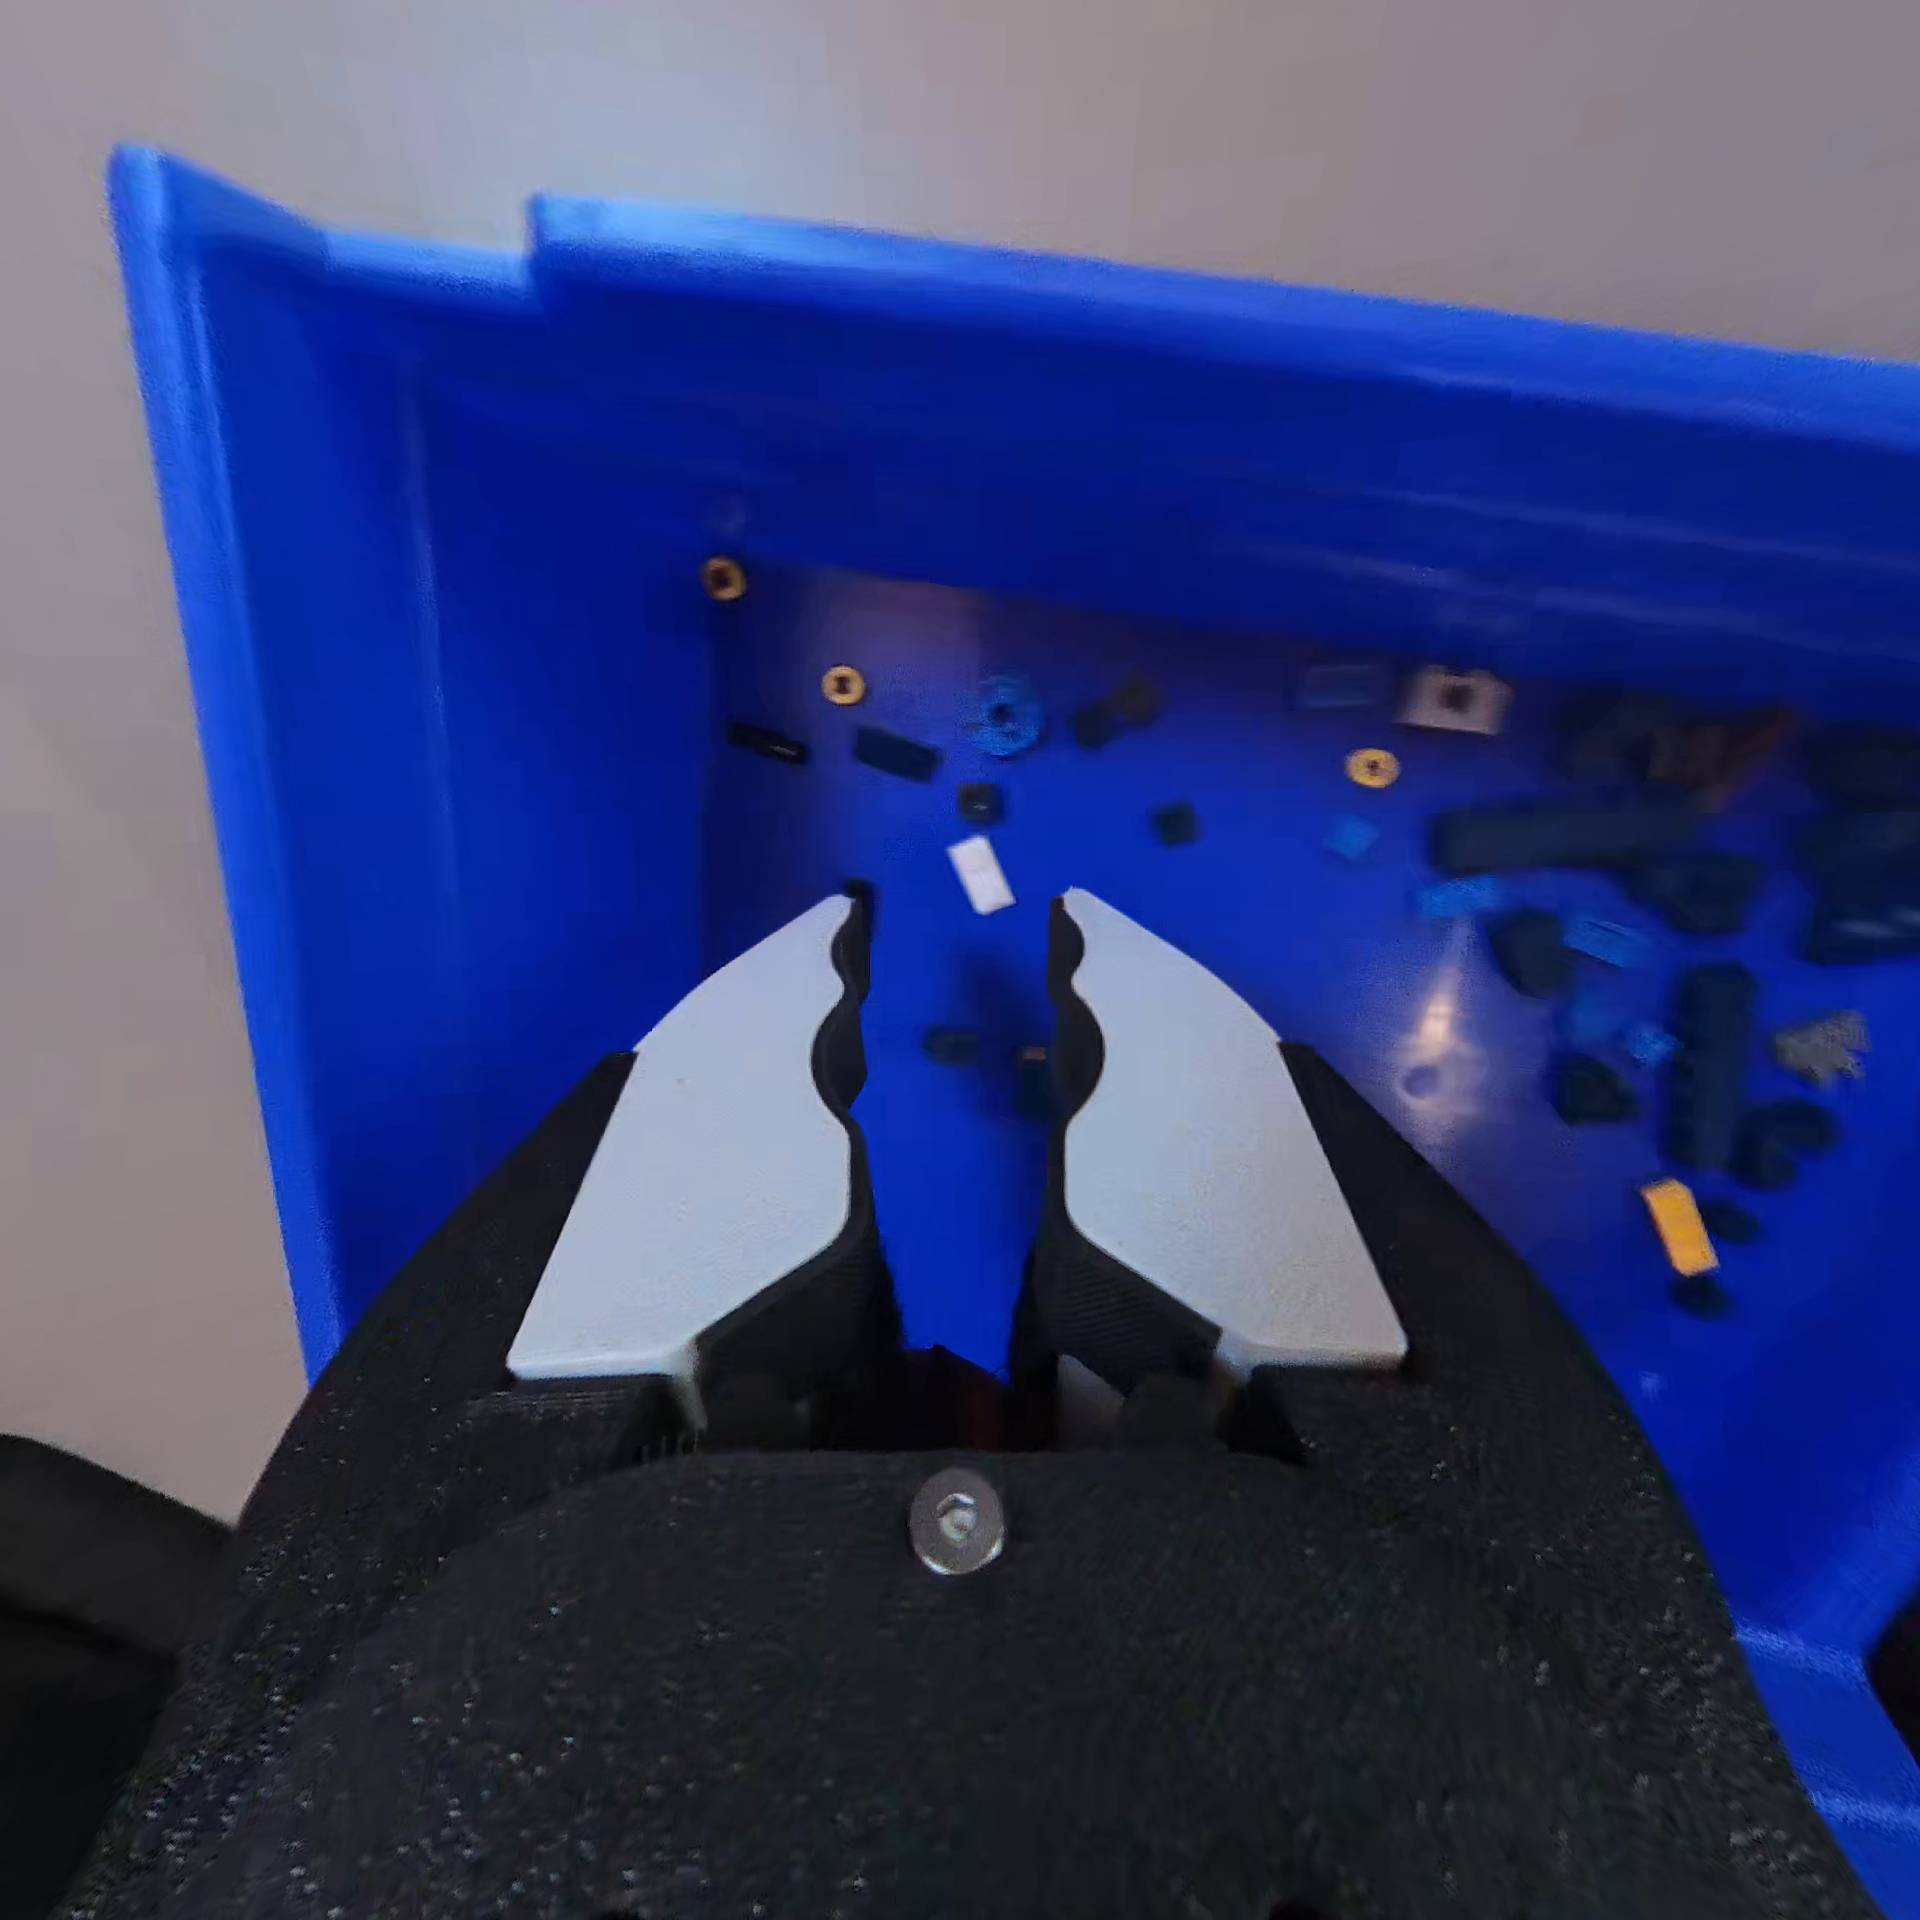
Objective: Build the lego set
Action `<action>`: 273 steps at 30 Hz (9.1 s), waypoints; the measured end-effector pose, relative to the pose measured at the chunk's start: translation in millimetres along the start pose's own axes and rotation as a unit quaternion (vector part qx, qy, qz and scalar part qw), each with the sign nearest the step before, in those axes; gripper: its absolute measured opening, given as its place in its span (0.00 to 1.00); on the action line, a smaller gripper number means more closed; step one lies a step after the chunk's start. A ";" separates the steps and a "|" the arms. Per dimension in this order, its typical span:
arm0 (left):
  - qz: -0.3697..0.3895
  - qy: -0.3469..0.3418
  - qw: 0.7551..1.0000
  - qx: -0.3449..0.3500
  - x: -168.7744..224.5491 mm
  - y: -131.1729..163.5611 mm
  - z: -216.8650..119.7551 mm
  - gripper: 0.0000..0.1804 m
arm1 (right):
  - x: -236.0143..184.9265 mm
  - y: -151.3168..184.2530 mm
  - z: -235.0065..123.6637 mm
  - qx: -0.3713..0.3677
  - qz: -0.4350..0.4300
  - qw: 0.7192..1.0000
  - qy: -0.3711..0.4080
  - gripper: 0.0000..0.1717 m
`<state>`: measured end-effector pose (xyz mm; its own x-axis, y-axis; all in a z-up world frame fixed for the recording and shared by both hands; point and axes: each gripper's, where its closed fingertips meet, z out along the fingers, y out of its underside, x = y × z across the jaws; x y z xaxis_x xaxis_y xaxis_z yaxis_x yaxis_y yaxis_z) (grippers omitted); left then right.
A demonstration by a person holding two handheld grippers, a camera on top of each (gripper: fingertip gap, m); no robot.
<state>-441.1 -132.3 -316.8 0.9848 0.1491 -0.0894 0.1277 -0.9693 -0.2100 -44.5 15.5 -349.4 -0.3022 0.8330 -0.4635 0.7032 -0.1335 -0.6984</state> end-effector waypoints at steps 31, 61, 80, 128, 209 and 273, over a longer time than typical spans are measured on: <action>0.236 0.012 0.940 0.248 151.9 -56.3 -126.9 0.07 | 0.4 0.6 -0.6 0.000 0.000 1.000 0.005 0.09; 0.268 0.032 0.943 0.197 185.6 -26.5 -95.5 0.07 | -28.3 -84.2 -225.1 0.550 -0.211 0.801 0.108 0.06; 0.053 0.029 0.851 0.521 152.1 -40.6 -146.4 0.07 | -13.2 -79.9 -191.4 0.490 -0.201 0.840 0.120 0.04; 0.020 0.087 0.796 0.598 149.9 -15.4 -156.8 0.21 | -40.7 -82.9 -52.3 0.225 -0.228 0.947 0.040 0.07; 0.272 0.000 0.908 0.320 229.5 -39.3 -125.6 0.25 | -28.2 -50.7 -33.7 0.170 -0.237 0.954 0.074 0.05; 0.162 -0.025 0.949 0.269 120.0 -20.4 -20.1 0.35 | 41.1 -53.8 -45.1 0.208 0.010 0.972 0.110 0.19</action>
<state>-323.2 -98.6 -303.7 0.9534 -0.1174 -0.2781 -0.2731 -0.7280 -0.6288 -65.7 81.2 -306.3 -0.1140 0.9166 -0.3833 0.3722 -0.3183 -0.8719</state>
